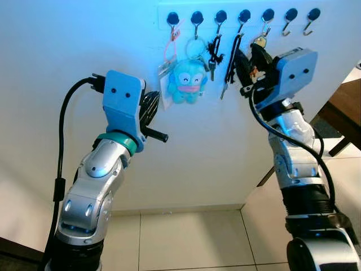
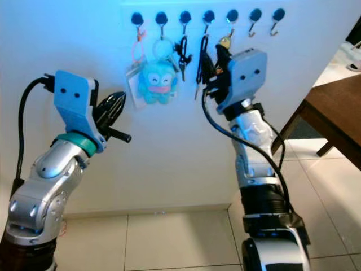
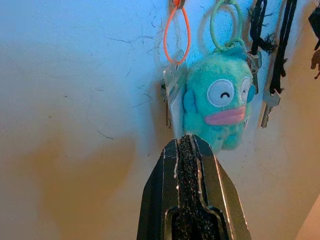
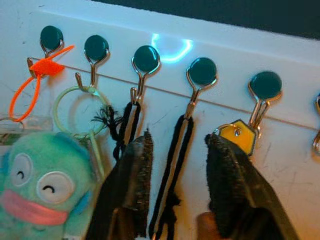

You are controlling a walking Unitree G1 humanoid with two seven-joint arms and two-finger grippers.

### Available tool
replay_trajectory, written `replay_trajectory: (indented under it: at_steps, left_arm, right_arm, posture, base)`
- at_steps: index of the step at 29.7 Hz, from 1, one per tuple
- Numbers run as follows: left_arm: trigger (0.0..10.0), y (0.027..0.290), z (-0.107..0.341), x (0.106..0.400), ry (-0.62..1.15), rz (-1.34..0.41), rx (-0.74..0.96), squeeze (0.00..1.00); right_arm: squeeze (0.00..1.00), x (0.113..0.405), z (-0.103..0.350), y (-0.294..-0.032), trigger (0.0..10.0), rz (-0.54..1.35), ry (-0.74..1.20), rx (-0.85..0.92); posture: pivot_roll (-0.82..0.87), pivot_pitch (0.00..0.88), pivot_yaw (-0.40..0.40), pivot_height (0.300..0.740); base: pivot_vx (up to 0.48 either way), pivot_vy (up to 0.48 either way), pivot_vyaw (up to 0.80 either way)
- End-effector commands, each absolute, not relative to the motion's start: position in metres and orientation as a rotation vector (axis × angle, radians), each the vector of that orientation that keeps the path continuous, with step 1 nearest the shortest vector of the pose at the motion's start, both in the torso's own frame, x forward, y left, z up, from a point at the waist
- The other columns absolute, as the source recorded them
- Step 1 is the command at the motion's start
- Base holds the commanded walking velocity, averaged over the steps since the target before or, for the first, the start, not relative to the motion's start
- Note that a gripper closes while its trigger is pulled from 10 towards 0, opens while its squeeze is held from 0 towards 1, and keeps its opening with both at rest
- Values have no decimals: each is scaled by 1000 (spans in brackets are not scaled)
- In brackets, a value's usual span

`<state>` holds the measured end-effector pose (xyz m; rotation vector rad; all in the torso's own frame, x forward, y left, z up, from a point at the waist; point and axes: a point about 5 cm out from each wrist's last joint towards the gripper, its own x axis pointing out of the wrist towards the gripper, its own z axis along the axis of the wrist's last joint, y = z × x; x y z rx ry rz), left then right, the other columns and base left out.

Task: Hang keys on a hook

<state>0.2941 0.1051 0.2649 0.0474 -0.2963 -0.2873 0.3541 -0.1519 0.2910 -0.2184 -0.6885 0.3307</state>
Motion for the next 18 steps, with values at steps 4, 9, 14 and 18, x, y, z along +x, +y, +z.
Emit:
replay_trajectory:
  at_steps: [4,9,14,18]
  left_arm:
    - [10000,105,262,294,-282,-285,54,0]
    - [10000,106,260,294,-272,-287,56,0]
    - [10000,106,257,295,-264,-291,58,0]
    - [10000,106,256,295,-260,-294,58,0]
  right_arm:
    - [0,353,277,-148,10000,344,-640,-140]
    - [0,345,239,-157,10000,204,-563,1]
    - [0,340,219,-162,10000,107,-503,62]
    - [0,339,210,-162,10000,91,-465,100]
  posture:
    - [-14,80,98,740]
    - [-14,80,105,740]
    - [-21,78,110,740]
    - [-26,78,112,740]
  base:
    - [0,0,0]
    - [0,0,0]
    - [0,0,0]
    - [0,0,0]
